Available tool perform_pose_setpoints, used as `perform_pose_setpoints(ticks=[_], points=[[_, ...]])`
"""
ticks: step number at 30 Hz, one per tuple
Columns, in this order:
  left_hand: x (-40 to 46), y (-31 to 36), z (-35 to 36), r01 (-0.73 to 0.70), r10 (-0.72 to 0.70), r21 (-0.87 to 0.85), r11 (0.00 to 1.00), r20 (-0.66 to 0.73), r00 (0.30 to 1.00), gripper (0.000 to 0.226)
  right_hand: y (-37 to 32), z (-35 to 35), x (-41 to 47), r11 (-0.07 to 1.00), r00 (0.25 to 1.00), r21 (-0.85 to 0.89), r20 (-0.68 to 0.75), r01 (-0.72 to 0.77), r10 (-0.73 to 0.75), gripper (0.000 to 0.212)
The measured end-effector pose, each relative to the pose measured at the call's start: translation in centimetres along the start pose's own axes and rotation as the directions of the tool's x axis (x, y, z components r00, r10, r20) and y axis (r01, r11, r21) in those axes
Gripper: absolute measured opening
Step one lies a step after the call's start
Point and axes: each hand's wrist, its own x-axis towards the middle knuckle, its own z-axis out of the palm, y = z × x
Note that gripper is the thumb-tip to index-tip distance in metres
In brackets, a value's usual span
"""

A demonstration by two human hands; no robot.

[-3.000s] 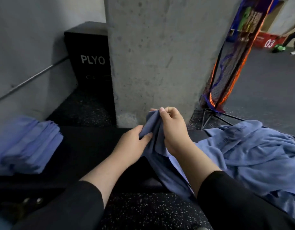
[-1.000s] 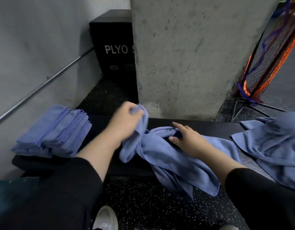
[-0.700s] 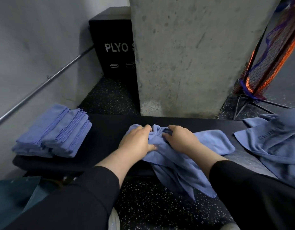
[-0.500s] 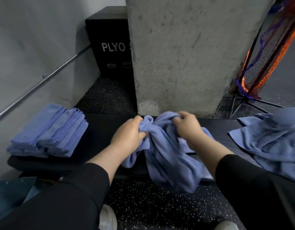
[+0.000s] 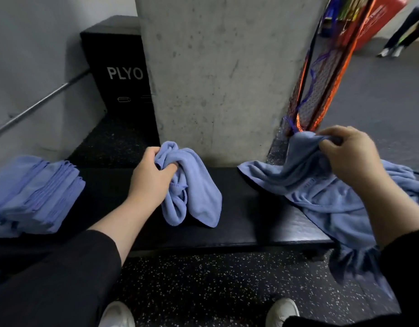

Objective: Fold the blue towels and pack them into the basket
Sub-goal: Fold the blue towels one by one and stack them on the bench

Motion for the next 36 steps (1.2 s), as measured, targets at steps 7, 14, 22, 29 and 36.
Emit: perform_pose_setpoints(ticks=[7, 14, 22, 29, 36], points=[[-0.4, 0.6, 0.9, 0.068, -0.059, -0.094, 0.993, 0.091, 0.994, 0.021, 2.3, 3.4, -2.7, 0.759, 0.558, -0.566, 0.761, 0.321, 0.332, 0.023], [-0.7, 1.6, 0.7, 0.092, -0.065, -0.21, 0.973, 0.131, 0.989, 0.015, -5.6, 6.9, -4.0, 0.97, 0.906, 0.001, 0.358, 0.244, -0.228, 0.037], [-1.0, 2.5, 0.5, 0.288, -0.107, -0.488, 0.824, 0.364, 0.925, 0.031, -13.6, 13.2, -8.0, 0.861, 0.883, 0.507, 0.423, -0.044, -0.204, 0.036], [-0.2, 1.1, -1.5, 0.134, -0.096, -0.3, 0.944, 0.138, 0.986, 0.022, -13.4, 15.0, -6.3, 0.968, 0.907, 0.235, 0.382, 0.09, -0.177, 0.012], [0.0, 1.8, -1.8, 0.265, -0.165, -0.424, 0.866, 0.258, 0.952, 0.036, -15.4, 14.6, -8.6, 0.898, 0.821, 0.44, 0.501, 0.031, -0.274, 0.043]])
